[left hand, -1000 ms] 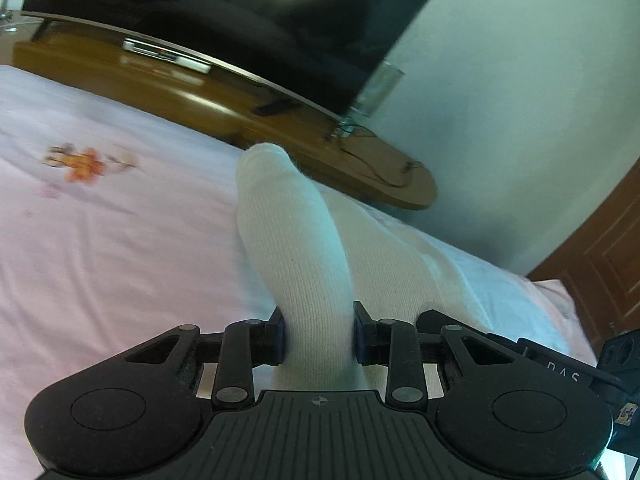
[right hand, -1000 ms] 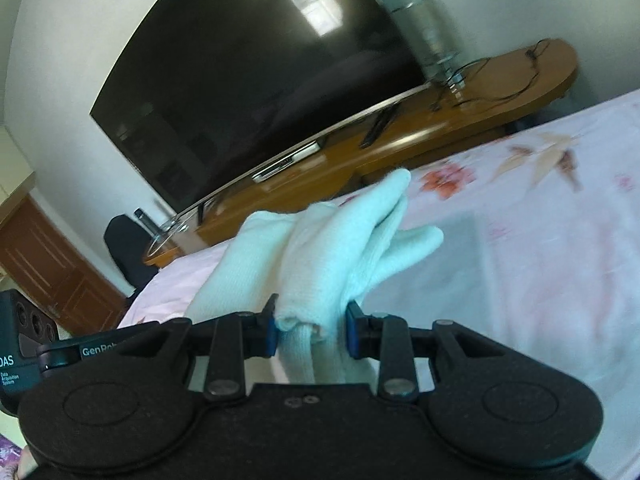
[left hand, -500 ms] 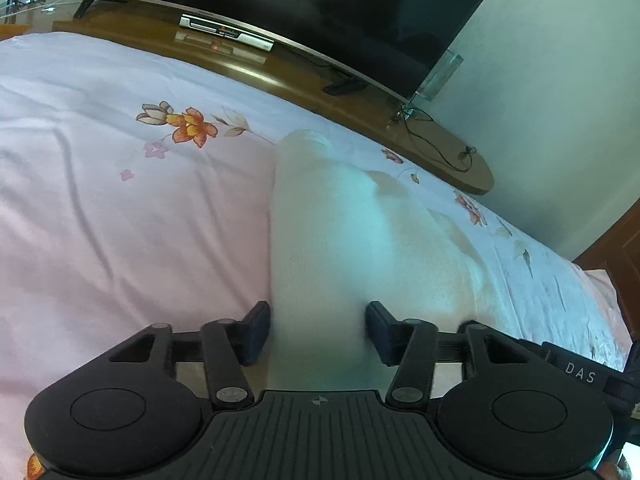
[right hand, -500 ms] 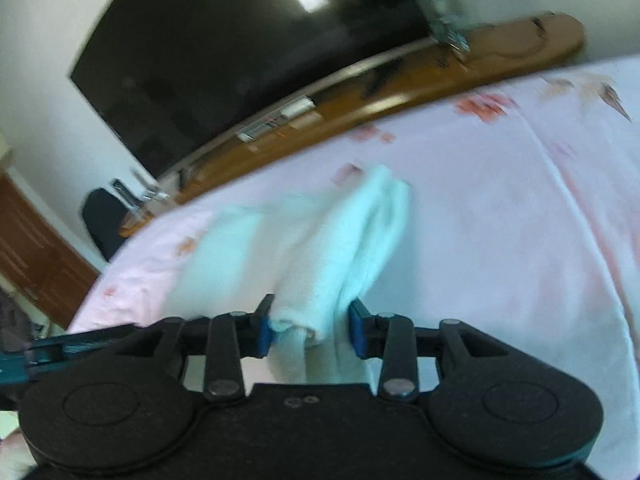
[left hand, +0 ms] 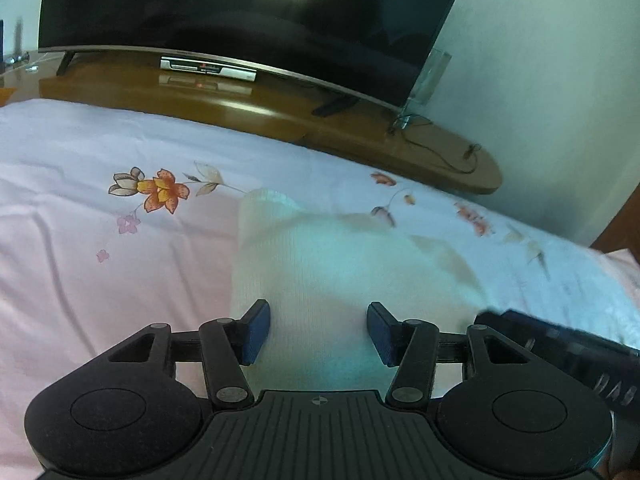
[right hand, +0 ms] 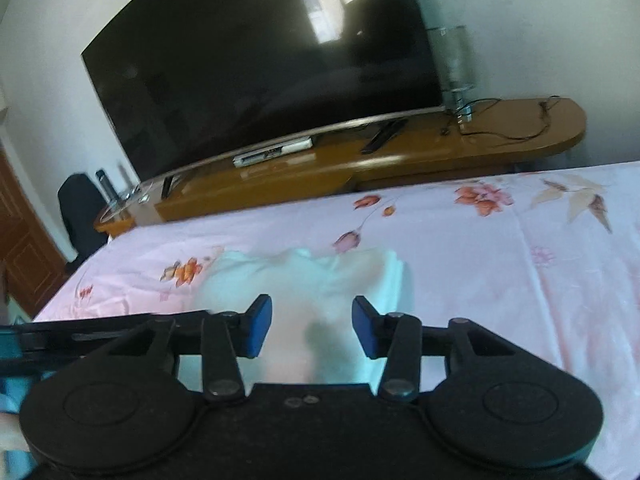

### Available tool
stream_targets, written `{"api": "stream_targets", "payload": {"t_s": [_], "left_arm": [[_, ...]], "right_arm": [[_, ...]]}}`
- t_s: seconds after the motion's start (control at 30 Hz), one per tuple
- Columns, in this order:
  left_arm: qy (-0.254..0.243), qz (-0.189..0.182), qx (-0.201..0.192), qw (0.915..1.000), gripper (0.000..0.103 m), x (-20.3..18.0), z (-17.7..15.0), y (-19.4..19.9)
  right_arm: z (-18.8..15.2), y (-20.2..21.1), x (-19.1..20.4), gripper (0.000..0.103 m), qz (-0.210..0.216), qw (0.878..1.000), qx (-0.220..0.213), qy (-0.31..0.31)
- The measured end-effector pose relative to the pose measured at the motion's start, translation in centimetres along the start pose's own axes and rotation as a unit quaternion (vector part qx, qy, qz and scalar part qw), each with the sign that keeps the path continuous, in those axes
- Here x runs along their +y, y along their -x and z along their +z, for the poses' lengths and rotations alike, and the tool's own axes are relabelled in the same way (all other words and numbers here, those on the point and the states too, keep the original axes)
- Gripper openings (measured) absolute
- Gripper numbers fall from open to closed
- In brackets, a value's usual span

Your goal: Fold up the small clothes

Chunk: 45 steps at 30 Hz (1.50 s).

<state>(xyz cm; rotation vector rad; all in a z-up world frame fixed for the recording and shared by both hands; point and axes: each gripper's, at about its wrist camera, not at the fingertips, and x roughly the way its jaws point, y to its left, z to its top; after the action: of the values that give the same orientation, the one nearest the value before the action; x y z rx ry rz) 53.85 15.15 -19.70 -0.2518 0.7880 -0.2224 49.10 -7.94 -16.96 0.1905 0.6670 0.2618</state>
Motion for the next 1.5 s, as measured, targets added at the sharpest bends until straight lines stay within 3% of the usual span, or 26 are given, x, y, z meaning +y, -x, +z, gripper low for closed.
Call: {"api": "stream_targets", "payload": {"t_s": [0.13, 0.2, 0.33, 0.5, 0.63, 0.73, 0.87, 0.9, 1.1, 1.27, 1.5], "left_arm": [[-0.017, 0.012, 0.000, 0.9998, 0.054, -0.8, -0.3, 0.1], [-0.029, 0.022, 0.005, 0.9993, 0.056, -1.3, -0.2, 0.2], [-0.032, 0.037, 0.014, 0.9987, 0.077, -1.9, 0.0, 1.0], [-0.038, 0.050, 0.024, 0.9977, 0.080, -2.3, -0.6, 2.1], [-0.027, 0.059, 0.024, 0.9976, 0.103, -2.4, -1.5, 3.5], [-0.024, 0.060, 0.032, 0.9974, 0.103, -2.5, -2.2, 4.3], [-0.023, 0.095, 0.062, 0.9932, 0.103, -3.0, -2.9, 4.8], [-0.022, 0.109, 0.063, 0.9919, 0.103, -3.1, -3.1, 5.3], [-0.034, 0.148, 0.015, 0.9884, 0.103, -3.8, -3.7, 10.2], [-0.083, 0.147, 0.023, 0.9855, 0.103, -5.0, -3.4, 14.7], [-0.119, 0.112, 0.009, 0.9866, 0.103, -6.4, -4.3, 22.3]], "right_arm": [[-1.4, -2.0, -0.7, 0.040, -0.034, 0.998, 0.046, 0.006], [-1.3, -2.0, -0.9, 0.040, -0.032, 0.998, 0.047, -0.008], [-0.9, -0.7, 0.0, 0.044, -0.033, 0.999, 0.037, 0.001], [-1.1, 1.3, 0.4, 0.048, -0.040, 0.999, 0.036, -0.002], [-2.4, 2.6, 0.4, 0.053, -0.042, 0.998, 0.052, -0.021], [-3.4, 3.6, 0.3, 0.062, -0.042, 0.996, 0.061, -0.045], [-4.5, 4.8, 0.7, 0.071, -0.049, 0.995, 0.072, -0.056], [-4.7, 5.1, 0.8, 0.080, -0.053, 0.994, 0.075, -0.060], [-5.7, 7.8, 1.4, 0.102, -0.069, 0.990, 0.083, -0.093], [-6.3, 10.9, 2.9, 0.103, -0.087, 0.985, 0.105, -0.105], [-7.0, 17.3, 5.8, 0.103, -0.092, 0.990, 0.077, -0.081]]}}
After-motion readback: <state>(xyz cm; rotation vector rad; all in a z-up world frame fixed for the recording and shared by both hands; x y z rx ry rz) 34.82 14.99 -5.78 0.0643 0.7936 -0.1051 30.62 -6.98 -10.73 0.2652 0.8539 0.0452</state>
